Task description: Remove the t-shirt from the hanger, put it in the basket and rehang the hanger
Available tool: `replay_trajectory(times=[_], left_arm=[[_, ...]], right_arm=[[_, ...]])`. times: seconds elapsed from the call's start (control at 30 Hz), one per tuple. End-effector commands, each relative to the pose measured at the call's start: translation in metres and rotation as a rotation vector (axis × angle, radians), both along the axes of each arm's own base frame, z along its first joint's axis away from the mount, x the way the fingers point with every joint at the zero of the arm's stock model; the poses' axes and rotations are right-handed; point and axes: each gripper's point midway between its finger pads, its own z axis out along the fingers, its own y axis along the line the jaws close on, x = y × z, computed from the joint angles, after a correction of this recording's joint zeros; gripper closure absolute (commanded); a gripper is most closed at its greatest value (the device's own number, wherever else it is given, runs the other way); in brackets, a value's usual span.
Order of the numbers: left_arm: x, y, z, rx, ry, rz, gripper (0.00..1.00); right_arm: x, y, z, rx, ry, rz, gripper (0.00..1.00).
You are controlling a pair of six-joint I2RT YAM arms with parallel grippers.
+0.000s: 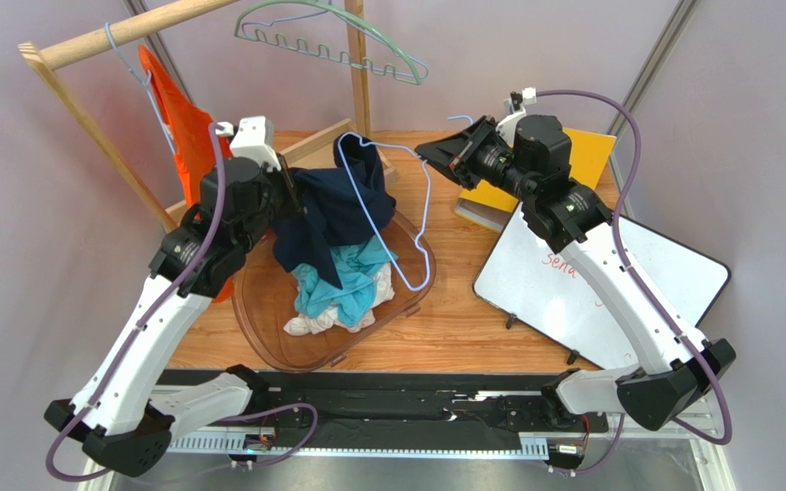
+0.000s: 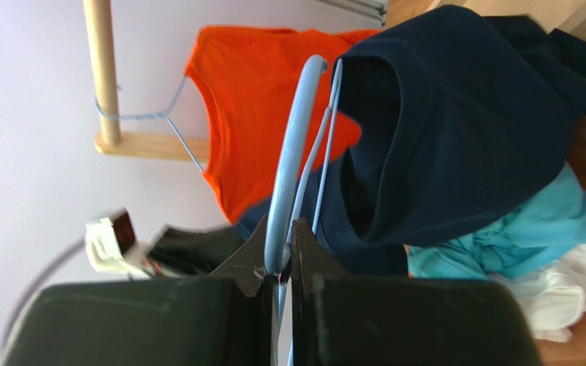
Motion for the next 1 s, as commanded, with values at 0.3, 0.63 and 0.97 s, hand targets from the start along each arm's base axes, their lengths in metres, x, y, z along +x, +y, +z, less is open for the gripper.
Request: replay_trajectory(times=[0.3, 0.63, 0.97], left_arm=[[0.028, 0.01, 0.06, -0.075, -0.127, -0.035, 1.0], [-0.054, -0.003, 0.21, -0.181, -0.469, -0.294, 1.0], [-0.165, 0.0, 0.321, -0.306, -0.797, -0.521, 1.0]], right_arm=[[-0.059, -0.076, -0.02, -0.434, -0.323, -0.076, 1.0], [-0.072, -0.113, 0.003, -0.464, -0.46, -0.221, 1.0], [-0.064, -0.097, -0.016, -0.453, -0.432, -0.169, 1.0]])
